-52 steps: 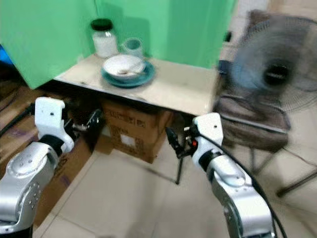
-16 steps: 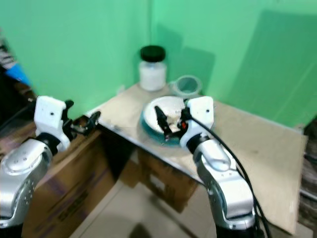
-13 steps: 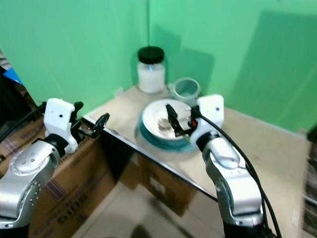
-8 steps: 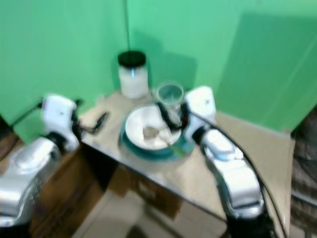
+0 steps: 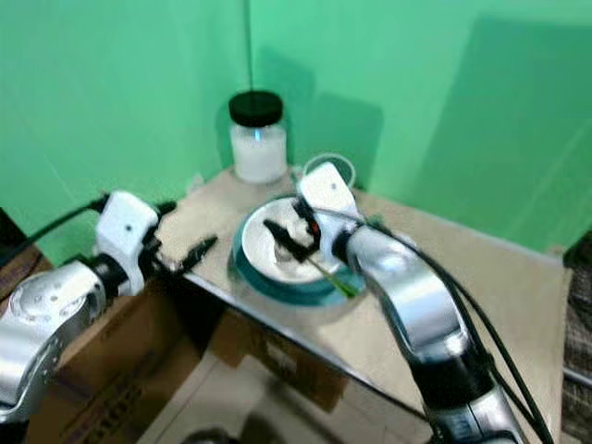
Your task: Setting the table
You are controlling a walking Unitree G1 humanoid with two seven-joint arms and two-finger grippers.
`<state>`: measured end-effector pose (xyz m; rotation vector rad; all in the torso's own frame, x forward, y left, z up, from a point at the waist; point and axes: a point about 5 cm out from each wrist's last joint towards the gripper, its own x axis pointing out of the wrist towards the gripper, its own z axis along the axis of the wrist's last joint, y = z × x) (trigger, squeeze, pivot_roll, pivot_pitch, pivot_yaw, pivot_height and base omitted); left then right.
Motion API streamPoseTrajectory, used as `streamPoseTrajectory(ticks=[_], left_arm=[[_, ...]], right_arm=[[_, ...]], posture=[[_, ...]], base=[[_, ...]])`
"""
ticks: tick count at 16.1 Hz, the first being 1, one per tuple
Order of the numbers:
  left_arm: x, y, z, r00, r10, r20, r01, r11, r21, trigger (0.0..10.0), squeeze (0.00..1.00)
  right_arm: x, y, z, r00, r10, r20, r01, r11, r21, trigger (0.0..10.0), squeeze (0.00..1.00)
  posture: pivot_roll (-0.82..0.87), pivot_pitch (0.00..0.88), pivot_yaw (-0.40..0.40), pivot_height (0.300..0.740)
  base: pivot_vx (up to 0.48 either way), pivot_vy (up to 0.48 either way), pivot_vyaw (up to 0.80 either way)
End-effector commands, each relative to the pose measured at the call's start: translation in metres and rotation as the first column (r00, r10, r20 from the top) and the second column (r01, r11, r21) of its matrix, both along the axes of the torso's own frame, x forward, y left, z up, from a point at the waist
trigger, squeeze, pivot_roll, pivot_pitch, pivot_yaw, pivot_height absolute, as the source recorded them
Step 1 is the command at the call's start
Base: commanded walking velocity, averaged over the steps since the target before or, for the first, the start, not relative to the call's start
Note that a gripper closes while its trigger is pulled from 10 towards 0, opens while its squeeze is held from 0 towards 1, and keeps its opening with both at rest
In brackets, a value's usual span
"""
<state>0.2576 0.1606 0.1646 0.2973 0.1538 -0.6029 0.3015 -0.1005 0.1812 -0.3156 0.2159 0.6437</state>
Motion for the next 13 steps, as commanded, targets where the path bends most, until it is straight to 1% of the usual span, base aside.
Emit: streamPoseTrajectory(ticks=[1, 2, 3, 4, 5, 6, 7, 8, 11, 12, 13], left_arm=[[-0.005, -0.004, 0.000, 0.997, -0.066, -0.026, 0.066, 0.998, 0.011, 10.0, 0.00], [-0.006, -0.005, -0.001, 0.993, -0.108, -0.045, 0.109, 0.994, 0.017, 10.0, 0.00], [-0.007, -0.006, -0.001, 0.992, -0.120, -0.049, 0.121, 0.992, 0.020, 10.0, 0.00], [-0.008, -0.008, -0.002, 0.986, -0.155, -0.069, 0.156, 0.988, 0.018, 10.0, 0.00], [-0.012, -0.010, -0.004, 0.978, -0.190, -0.091, 0.193, 0.981, 0.019, 10.0, 0.00], [-0.013, -0.010, -0.004, 0.976, -0.196, -0.094, 0.198, 0.980, 0.020, 10.0, 0.00], [-0.013, -0.010, -0.004, 0.976, -0.197, -0.096, 0.200, 0.980, 0.021, 10.0, 0.00], [-0.014, -0.010, -0.005, 0.975, -0.199, -0.099, 0.202, 0.979, 0.021, 10.0, 0.00], [-0.018, -0.009, -0.005, 0.973, -0.203, -0.109, 0.207, 0.978, 0.020, 10.0, 0.00], [-0.019, -0.009, -0.005, 0.973, -0.203, -0.111, 0.206, 0.978, 0.019, 10.0, 0.00], [-0.019, -0.009, -0.006, 0.973, -0.203, -0.112, 0.206, 0.978, 0.018, 10.0, 0.00]], right_arm=[[0.007, 0.004, 0.002, 1.000, -0.013, -0.009, 0.013, 1.000, -0.023, 10.0, 0.00], [0.013, 0.006, 0.001, 0.999, -0.029, -0.018, 0.028, 0.998, -0.052, 10.0, 0.00], [0.015, 0.006, 0.001, 0.999, -0.034, -0.018, 0.033, 0.997, -0.064, 10.0, 0.00], [0.023, 0.008, -0.001, 0.998, -0.055, -0.018, 0.054, 0.995, -0.084, 10.0, 0.00], [0.034, 0.010, -0.002, 0.998, -0.063, -0.001, 0.062, 0.989, -0.133, 10.0, 0.00], [0.036, 0.011, -0.003, 0.998, -0.061, 0.006, 0.062, 0.987, -0.148, 10.0, 0.00], [0.044, 0.011, -0.004, 0.997, -0.066, 0.033, 0.071, 0.977, -0.203, 10.0, 0.00], [0.050, 0.011, -0.004, 0.996, -0.077, 0.052, 0.087, 0.970, -0.226, 10.0, 0.00], [0.064, 0.012, -0.002, 0.992, -0.092, 0.090, 0.111, 0.964, -0.241, 10.0, 0.00], [0.066, 0.010, -0.003, 0.991, -0.095, 0.097, 0.118, 0.959, -0.257, 9.2, 0.00], [0.068, 0.009, -0.004, 0.990, -0.097, 0.097, 0.120, 0.957, -0.264, 5.1, 0.00]], posture=[[0.12, 0.000, 0.027, 0.740], [0.12, 0.000, 0.024, 0.740], [0.12, 0.000, 0.024, 0.740], [0.12, 0.000, 0.026, 0.740], [0.12, 0.000, 0.026, 0.740], [0.12, 0.000, 0.026, 0.740], [0.12, 0.000, 0.025, 0.740], [0.12, 0.000, 0.024, 0.740], [0.14, 0.000, 0.013, 0.740], [0.14, 0.000, 0.011, 0.740], [0.14, 0.000, 0.009, 0.740]], base=[[0.000, 0.000, 0.00], [0.000, 0.000, 0.00], [0.000, 0.000, 0.00], [0.000, 0.000, 0.00], [0.000, 0.000, 0.00], [0.000, 0.000, 0.00], [0.000, 0.000, 0.00], [0.000, 0.000, 0.00], [0.000, 0.000, 0.00], [0.000, 0.000, 0.00], [0.000, 0.000, 0.00]])
